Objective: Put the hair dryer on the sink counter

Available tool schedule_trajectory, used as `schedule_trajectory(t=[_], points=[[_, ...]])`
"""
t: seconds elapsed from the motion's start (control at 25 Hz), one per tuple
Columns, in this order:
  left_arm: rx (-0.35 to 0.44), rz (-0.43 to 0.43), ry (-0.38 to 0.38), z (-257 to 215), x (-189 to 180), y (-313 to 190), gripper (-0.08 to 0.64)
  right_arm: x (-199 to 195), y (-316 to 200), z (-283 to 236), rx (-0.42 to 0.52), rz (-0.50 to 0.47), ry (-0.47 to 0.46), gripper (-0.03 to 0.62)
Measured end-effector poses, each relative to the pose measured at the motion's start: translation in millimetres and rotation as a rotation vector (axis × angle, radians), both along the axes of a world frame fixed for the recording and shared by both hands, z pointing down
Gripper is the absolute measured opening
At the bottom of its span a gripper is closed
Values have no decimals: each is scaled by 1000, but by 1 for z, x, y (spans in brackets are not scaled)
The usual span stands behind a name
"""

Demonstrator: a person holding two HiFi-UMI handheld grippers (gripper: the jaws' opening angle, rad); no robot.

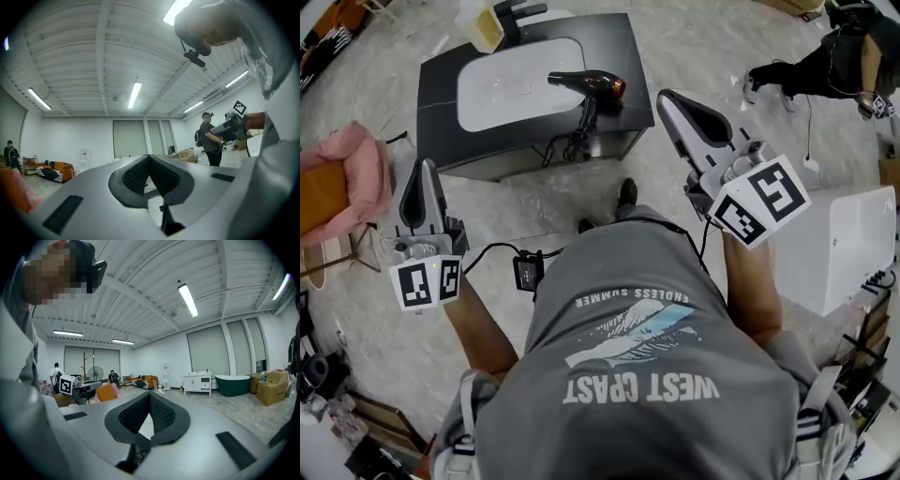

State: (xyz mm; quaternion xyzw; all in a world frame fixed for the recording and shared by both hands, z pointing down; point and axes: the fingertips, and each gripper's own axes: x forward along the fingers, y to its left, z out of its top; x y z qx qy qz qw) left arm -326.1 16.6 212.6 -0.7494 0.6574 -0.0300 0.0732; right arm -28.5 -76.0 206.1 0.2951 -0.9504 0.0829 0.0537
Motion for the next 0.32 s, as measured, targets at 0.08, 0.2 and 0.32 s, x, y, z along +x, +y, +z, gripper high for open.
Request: schedule_trajectory(t=[0.08, 0.2, 0.32], points=[[-5, 1, -7, 4, -2, 3, 17, -1, 3, 2, 0, 4, 1, 26], [-14, 6, 5, 9, -10, 8, 17, -9, 10, 5, -4, 6, 5, 26], [-18, 11, 22, 12, -16, 9, 17, -18, 18, 6, -4, 7, 5, 26]])
